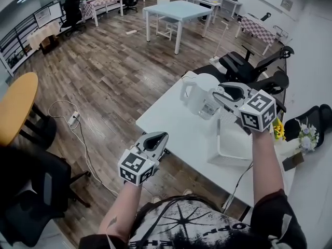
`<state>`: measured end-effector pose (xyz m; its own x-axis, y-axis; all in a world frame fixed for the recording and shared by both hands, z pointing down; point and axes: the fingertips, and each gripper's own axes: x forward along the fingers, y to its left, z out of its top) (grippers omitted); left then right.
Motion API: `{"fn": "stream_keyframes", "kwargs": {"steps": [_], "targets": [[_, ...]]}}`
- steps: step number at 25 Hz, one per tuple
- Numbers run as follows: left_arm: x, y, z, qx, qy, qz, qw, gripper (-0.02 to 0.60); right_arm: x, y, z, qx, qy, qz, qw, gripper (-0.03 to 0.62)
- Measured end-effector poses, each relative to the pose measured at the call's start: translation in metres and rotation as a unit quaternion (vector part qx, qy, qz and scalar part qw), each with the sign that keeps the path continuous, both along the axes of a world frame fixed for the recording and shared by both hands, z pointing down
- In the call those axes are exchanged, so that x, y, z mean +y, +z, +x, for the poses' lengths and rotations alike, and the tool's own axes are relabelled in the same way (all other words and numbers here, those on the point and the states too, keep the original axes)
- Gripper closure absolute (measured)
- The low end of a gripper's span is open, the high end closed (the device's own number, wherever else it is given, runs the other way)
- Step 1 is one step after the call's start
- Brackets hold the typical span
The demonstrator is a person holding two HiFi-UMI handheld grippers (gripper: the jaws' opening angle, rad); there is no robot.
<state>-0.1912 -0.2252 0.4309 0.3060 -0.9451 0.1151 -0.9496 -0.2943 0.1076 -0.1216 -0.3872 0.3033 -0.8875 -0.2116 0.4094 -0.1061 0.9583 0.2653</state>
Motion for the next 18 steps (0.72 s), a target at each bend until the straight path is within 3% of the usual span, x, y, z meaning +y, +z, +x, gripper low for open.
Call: {"fn": "stream_keyframes", "kwargs": {"steps": [12,18], "targets": [[0.035,0.025,-0.066,0.002,-0.042,-0.023,0.9989,0.571,0.023,0.096,-0.089,0.038,-0.009,-0.063,0.997,0.444],[0.038,0.054,-0.087,0.019,-0.064,-0.047,0.9967,0.572,0.022,0.152,-0.125,0.061,-0.004,-0.090,0.994,0.444]]}}
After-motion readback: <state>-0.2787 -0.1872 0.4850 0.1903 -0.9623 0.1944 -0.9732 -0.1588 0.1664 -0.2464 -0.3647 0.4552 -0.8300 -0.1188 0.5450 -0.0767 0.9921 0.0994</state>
